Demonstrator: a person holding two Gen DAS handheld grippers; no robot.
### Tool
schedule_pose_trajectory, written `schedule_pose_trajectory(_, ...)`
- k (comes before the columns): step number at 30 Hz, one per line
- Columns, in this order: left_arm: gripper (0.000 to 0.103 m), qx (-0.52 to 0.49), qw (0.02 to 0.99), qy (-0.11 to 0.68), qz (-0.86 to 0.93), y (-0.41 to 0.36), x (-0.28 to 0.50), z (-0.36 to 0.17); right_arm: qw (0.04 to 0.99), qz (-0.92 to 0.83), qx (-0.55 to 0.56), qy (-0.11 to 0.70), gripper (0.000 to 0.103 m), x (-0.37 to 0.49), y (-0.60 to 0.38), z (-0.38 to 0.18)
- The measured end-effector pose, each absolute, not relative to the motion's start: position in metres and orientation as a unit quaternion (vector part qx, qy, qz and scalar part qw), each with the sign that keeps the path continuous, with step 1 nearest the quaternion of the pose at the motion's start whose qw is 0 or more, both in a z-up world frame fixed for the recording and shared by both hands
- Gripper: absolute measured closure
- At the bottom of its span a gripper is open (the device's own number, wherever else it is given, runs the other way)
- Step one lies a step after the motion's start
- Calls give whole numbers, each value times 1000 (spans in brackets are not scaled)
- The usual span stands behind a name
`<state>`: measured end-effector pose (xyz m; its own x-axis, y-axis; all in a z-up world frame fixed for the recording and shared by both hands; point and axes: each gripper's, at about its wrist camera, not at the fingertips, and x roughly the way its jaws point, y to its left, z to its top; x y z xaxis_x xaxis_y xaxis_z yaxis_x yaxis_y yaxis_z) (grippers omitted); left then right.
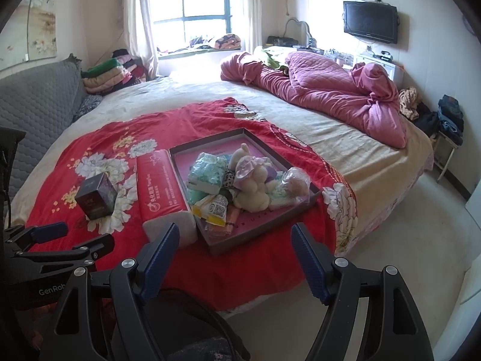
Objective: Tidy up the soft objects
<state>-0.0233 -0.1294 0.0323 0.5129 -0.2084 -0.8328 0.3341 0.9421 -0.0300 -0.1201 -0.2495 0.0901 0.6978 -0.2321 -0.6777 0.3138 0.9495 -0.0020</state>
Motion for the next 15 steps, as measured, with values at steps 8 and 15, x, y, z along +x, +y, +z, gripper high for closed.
schedule_pose_trajectory(8, 20, 67, 869, 469, -146, -128, -24, 31, 920, -149, 57, 358, 25, -120, -250, 92)
schedule_pose_trajectory(15, 20, 65, 870, 468, -139, -126, -24, 32, 921, -148, 57, 356, 25, -121, -251, 93)
